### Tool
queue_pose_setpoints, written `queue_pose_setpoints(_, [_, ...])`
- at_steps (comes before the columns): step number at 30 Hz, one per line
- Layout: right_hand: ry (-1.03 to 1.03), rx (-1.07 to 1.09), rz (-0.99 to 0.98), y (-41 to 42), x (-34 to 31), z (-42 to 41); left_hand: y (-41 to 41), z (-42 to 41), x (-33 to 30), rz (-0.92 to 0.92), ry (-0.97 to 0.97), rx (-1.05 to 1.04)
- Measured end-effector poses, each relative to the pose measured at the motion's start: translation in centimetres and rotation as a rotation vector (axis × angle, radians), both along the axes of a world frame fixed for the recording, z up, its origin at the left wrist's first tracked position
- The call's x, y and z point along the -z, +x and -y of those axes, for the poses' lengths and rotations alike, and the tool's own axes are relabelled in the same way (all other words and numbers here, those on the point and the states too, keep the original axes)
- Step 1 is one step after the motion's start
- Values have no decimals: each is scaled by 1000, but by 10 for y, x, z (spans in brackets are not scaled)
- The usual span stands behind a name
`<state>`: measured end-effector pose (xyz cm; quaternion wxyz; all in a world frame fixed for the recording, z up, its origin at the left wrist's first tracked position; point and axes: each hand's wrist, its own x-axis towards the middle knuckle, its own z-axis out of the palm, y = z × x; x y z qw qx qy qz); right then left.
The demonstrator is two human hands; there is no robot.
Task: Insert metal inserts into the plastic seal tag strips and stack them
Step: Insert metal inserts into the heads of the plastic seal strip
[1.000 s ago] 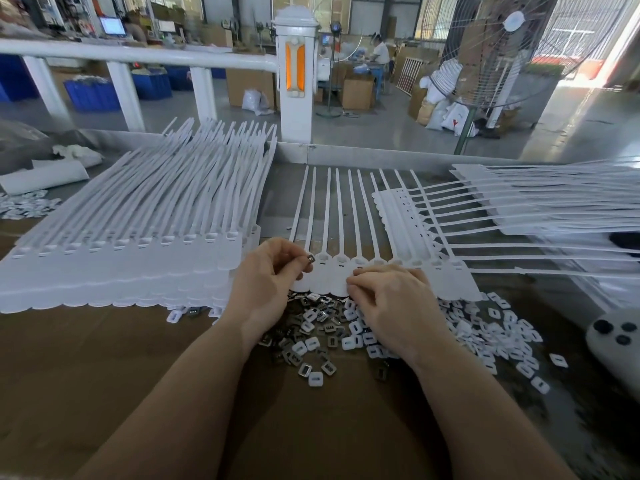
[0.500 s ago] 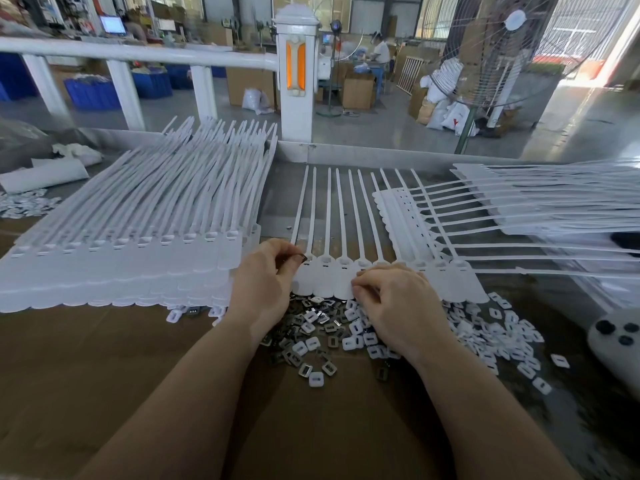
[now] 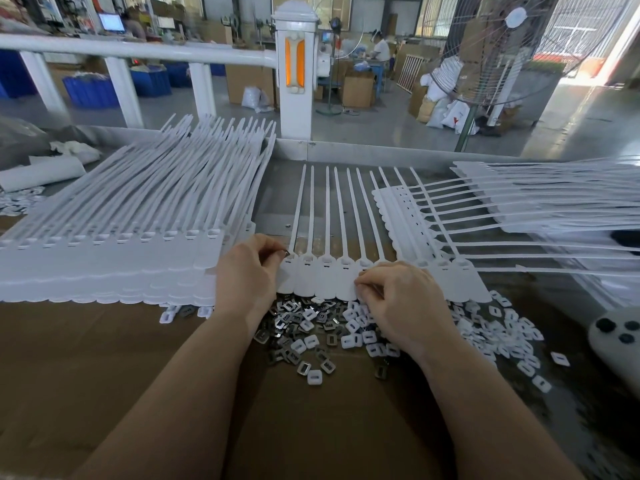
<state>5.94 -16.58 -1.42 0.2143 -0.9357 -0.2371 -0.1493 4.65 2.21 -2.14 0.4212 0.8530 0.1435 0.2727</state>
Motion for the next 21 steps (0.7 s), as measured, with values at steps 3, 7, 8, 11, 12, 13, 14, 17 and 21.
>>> queue_pose_setpoints(3, [2, 0, -8, 0, -1, 0, -1, 0, 1, 5, 25, 5])
queue_pose_setpoints(7, [14, -9, -19, -1, -1, 0, -1, 0, 1, 21, -10, 7])
queue_pose_setpoints(8, [15, -9, -18, -1, -1, 0, -1, -1, 1, 23, -19, 9])
queue_pose_setpoints(11, [14, -8, -12, -1, -1, 0, 0, 0, 1, 18, -17, 25])
queue_pose_setpoints(12, [14, -10, -11, -1, -1, 0, 0, 0, 1, 19, -18, 27])
queue_pose_setpoints(13, [14, -12, -9, -2, -1, 0, 0, 0, 2, 21, -18, 27])
queue_pose_setpoints(14, [13, -14, -8, -2, -1, 0, 1, 0, 2, 22, -18, 29])
queue_pose_setpoints(17, [17, -14, -9, -2, -1, 0, 2, -1, 2, 26, -59, 39])
queue_pose_setpoints(21, [10, -18, -8, -2, 1, 1, 2, -2, 3, 27, -159, 63])
